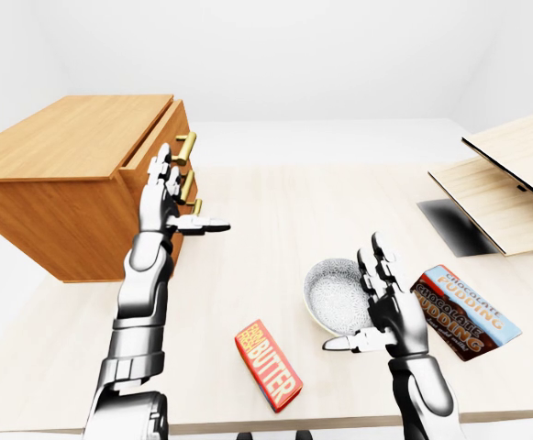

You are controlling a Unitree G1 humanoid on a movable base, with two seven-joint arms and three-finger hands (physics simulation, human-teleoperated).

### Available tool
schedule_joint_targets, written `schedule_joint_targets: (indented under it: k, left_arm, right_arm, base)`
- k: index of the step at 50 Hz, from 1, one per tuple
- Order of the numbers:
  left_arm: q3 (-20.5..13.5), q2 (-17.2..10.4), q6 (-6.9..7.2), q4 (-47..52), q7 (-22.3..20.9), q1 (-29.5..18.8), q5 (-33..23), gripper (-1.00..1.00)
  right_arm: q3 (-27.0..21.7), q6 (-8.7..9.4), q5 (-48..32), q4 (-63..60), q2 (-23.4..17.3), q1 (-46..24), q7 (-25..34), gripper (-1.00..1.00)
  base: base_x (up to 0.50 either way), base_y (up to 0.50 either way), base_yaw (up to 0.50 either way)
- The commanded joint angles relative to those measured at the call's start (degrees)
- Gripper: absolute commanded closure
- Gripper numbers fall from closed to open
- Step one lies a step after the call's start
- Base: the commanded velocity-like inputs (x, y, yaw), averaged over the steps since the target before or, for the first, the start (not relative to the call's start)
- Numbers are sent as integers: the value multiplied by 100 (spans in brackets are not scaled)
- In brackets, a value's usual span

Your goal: Close the top drawer of the cabinet and put the bowl on top of it.

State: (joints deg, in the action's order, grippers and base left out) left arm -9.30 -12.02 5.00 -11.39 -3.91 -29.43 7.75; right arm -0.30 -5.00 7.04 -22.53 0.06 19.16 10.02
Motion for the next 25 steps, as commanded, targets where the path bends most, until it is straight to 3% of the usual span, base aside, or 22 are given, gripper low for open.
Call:
schedule_joint_targets:
  k: [1, 10, 25]
  left_arm:
    - [-20, -76, 0, -322, 54, -151, -4, -100]
    - [-66, -202, 0, -1061, 69, -428, -8, -100]
    - [-105, -307, 0, -1323, 126, -568, 82, -100]
  right_arm:
    - [0, 0, 16, -32, -5, 23, 6, -100]
    - [14, 0, -6, 2, 6, -4, -6, -100]
    - [23, 0, -1, 31, -7, -27, -16, -100]
  base:
    - [0, 0, 0]
    - [0, 0, 0]
    - [0, 0, 0]
